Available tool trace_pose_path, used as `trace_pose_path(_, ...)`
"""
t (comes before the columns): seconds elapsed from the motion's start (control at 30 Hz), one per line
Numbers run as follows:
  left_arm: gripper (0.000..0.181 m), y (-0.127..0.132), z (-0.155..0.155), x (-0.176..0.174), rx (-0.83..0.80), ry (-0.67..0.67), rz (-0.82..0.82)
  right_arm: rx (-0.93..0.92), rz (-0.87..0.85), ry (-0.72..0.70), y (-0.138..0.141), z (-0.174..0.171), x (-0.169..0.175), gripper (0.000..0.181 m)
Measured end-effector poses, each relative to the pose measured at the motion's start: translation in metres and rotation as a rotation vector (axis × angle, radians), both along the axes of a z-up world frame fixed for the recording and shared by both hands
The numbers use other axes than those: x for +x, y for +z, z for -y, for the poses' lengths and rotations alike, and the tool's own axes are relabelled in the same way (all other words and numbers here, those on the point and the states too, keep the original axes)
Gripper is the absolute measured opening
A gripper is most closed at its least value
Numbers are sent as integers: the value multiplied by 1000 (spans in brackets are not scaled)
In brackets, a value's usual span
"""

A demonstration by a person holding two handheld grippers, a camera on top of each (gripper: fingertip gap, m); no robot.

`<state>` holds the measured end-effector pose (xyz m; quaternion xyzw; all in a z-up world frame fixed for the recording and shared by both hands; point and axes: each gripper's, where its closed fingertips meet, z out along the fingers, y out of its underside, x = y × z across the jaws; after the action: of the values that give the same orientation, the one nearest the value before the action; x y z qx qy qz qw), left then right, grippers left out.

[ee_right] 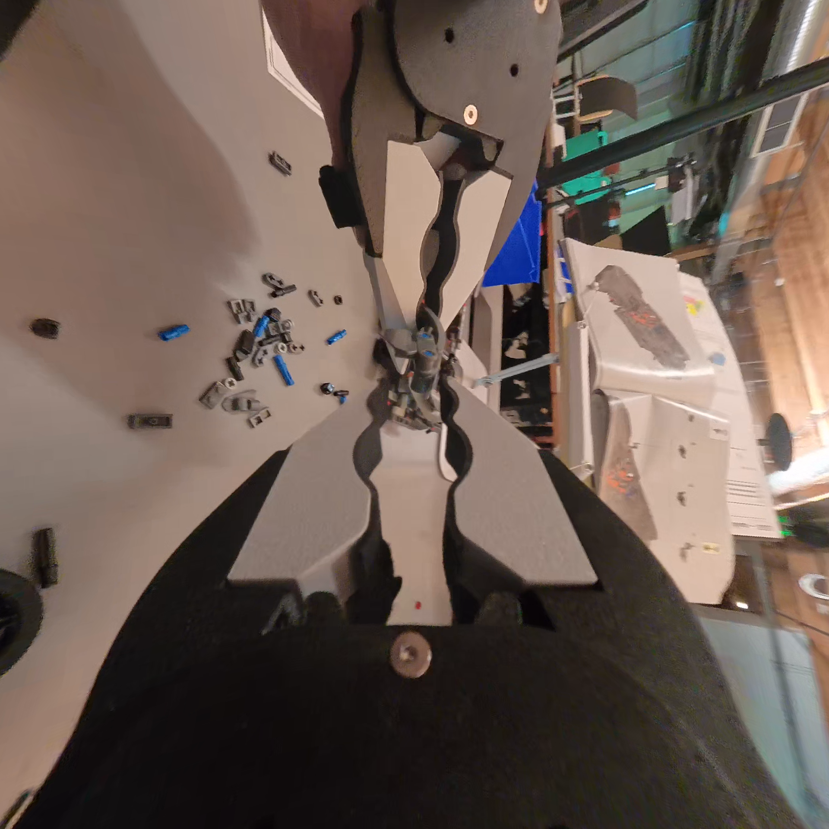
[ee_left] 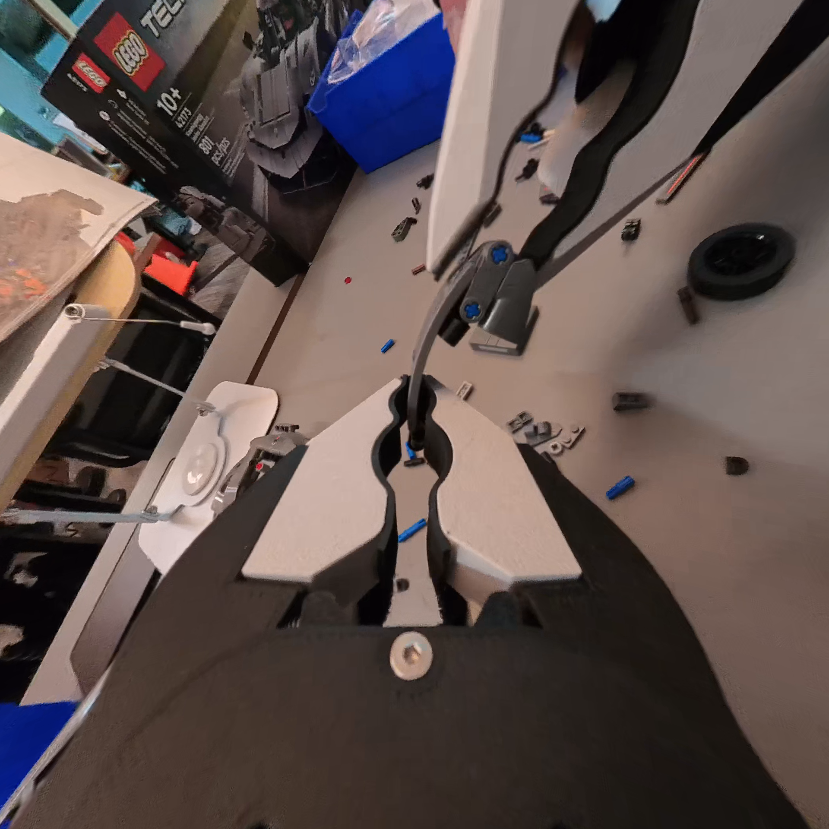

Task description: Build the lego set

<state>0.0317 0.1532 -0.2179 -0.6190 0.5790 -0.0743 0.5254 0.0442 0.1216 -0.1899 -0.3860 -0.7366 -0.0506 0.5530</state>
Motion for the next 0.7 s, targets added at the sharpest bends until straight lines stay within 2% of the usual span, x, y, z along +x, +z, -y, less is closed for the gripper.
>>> trace_pose_path(0.13, 0, 6, -8, -7, 57, 51, -13, -235, -52, 11, -1, -3, 6, 30)
trace_pose_path(0.37, 0, 16, -19, -17, 218, 162, -101, -868, -226, -32, -3, -3, -1, 36)
trace_pose_path(0.7, 0, 17, -21, -18, 374, 229, -255, -1214, -297, -2, -4, 8, -10, 26)
